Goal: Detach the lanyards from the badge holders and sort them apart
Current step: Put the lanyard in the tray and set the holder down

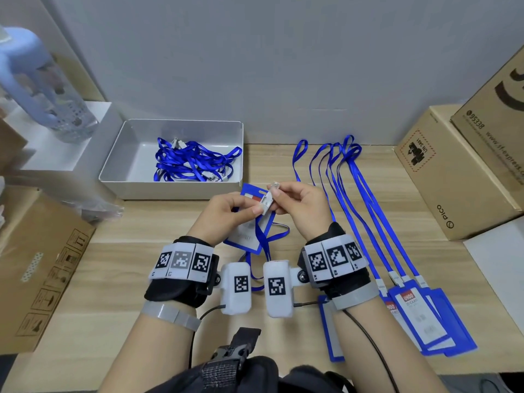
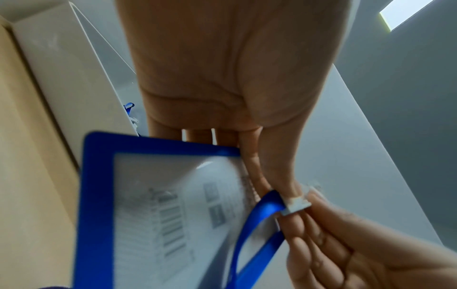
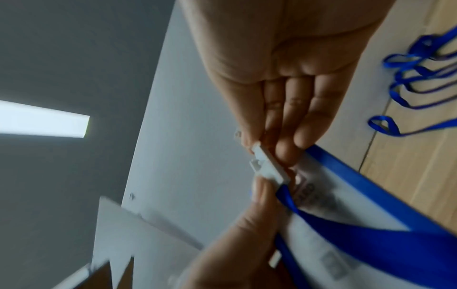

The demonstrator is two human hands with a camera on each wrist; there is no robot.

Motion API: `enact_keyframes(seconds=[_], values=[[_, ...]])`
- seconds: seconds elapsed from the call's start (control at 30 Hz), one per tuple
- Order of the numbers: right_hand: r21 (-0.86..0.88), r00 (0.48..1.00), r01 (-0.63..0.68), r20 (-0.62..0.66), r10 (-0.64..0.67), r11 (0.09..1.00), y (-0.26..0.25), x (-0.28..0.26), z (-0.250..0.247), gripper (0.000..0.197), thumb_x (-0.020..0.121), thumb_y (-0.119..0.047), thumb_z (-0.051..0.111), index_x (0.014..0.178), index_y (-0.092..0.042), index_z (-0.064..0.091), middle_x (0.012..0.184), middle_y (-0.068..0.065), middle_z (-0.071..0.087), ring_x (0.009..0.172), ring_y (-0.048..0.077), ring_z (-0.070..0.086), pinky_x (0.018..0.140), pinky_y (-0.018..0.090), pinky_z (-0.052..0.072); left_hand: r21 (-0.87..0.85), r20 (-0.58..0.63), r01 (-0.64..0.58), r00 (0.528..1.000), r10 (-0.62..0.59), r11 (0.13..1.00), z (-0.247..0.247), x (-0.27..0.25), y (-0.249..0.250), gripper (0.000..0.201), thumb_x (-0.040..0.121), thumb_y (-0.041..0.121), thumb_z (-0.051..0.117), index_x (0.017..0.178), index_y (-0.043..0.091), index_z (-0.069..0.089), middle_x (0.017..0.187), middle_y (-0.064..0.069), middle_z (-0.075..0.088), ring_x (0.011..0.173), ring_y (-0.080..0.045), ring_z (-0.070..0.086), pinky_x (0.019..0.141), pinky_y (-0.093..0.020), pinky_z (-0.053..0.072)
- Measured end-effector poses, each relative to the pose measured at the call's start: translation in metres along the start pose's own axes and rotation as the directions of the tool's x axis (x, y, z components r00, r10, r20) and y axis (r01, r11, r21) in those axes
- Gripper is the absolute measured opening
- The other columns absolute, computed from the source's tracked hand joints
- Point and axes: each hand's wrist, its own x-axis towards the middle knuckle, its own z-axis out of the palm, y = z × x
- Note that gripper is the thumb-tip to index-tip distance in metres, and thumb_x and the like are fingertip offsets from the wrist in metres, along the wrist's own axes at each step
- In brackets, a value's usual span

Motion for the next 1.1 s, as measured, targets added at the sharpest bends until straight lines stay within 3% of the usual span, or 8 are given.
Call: enact_keyframes(seconds=[0.1,0.2,0.3,0.37,0.43,0.53,0.93,1.1], values=[[0.208,0.998,-0.062,0.01,0.062,0.976,-0.005,-0.001,-0.003,0.014,0.092,-0.011,0.048,0.088,-0.016,0.06,0.079,0.002,0.067,0.062,0.003,0.065,0.058,0.016,0.054,-0.034,-0.005,-0.071,0.997,0.071,0.997,-0.003,0.0,-0.003,0.026,0.09,0.001,0.051,0.092,0.022,0.066,0.094,0.01,0.068,0.086,0.003,0.06,0.079,-0.014,0.045],[0.287,0.993,-0.115,0.043,0.107,0.951,-0.008,-0.002,-0.005,0.013,0.094,-0.015,0.043,0.09,-0.017,0.056,0.075,0.003,0.067,0.063,0.006,0.067,0.06,0.018,0.055,-0.089,-0.086,-0.125,0.989,0.118,0.988,-0.009,0.001,-0.005,0.045,0.092,-0.004,0.042,0.116,0.033,0.052,0.107,0.008,0.062,0.095,-0.003,0.059,0.08,-0.017,0.049],[0.296,0.99,-0.142,0.044,0.135,0.944,-0.005,-0.002,-0.004,0.015,0.095,-0.016,0.042,0.093,-0.02,0.056,0.066,0.001,0.059,0.052,0.009,0.062,0.053,0.021,0.05,-0.242,-0.115,-0.148,0.986,0.123,0.959,-0.012,0.003,-0.006,0.062,0.092,-0.003,0.044,0.129,0.045,0.03,0.098,-0.004,0.066,0.088,-0.007,0.064,0.08,-0.019,0.051],[0.287,0.989,-0.15,0.05,0.142,0.946,-0.001,0.0,-0.003,0.015,0.095,-0.014,0.042,0.092,-0.021,0.055,0.062,0.001,0.051,0.04,0.007,0.049,0.043,0.019,0.041,-0.248,-0.131,-0.124,0.987,0.094,0.961,-0.013,0.004,-0.007,0.049,0.092,0.0,0.046,0.126,0.034,0.038,0.081,-0.004,0.07,0.077,-0.007,0.066,0.075,-0.023,0.053],[0.285,0.985,-0.172,0.06,0.162,0.943,0.001,0.0,-0.002,0.013,0.093,-0.011,0.044,0.086,-0.018,0.053,0.057,0.001,0.048,0.033,0.006,0.037,0.036,0.016,0.032,-0.217,-0.121,-0.095,0.99,0.069,0.972,-0.013,0.005,-0.006,0.025,0.092,0.001,0.046,0.105,0.021,0.051,0.069,0.005,0.071,0.068,-0.003,0.065,0.066,-0.021,0.051],[0.254,0.975,-0.218,0.095,0.2,0.942,0.002,0.0,-0.001,0.015,0.092,-0.01,0.048,0.078,-0.014,0.052,0.053,0.001,0.048,0.03,0.005,0.032,0.033,0.014,0.028,-0.194,-0.084,-0.089,0.994,0.074,0.977,-0.011,0.003,-0.005,0.022,0.091,0.0,0.046,0.092,0.017,0.059,0.067,0.012,0.07,0.064,0.002,0.063,0.062,-0.012,0.049],[0.113,0.933,-0.27,0.277,0.231,0.956,0.003,-0.001,0.001,0.015,0.09,-0.009,0.051,0.077,-0.012,0.057,0.043,-0.006,0.05,0.033,0.003,0.032,0.036,0.013,0.025,-0.235,-0.046,-0.025,0.999,0.014,0.972,-0.008,0.005,-0.007,0.021,0.092,0.003,0.046,0.107,0.008,0.06,0.063,0.013,0.069,0.06,0.003,0.06,0.059,-0.009,0.046],[0.134,0.924,-0.249,0.329,0.194,0.959,0.003,-0.002,0.001,0.019,0.09,-0.004,0.047,0.075,-0.012,0.053,0.044,-0.006,0.048,0.034,0.002,0.032,0.037,0.013,0.023,-0.197,0.011,0.003,1.0,-0.001,0.98,-0.008,0.006,-0.009,0.022,0.093,0.007,0.045,0.102,0.015,0.063,0.065,0.012,0.069,0.061,0.002,0.059,0.06,-0.01,0.046]])
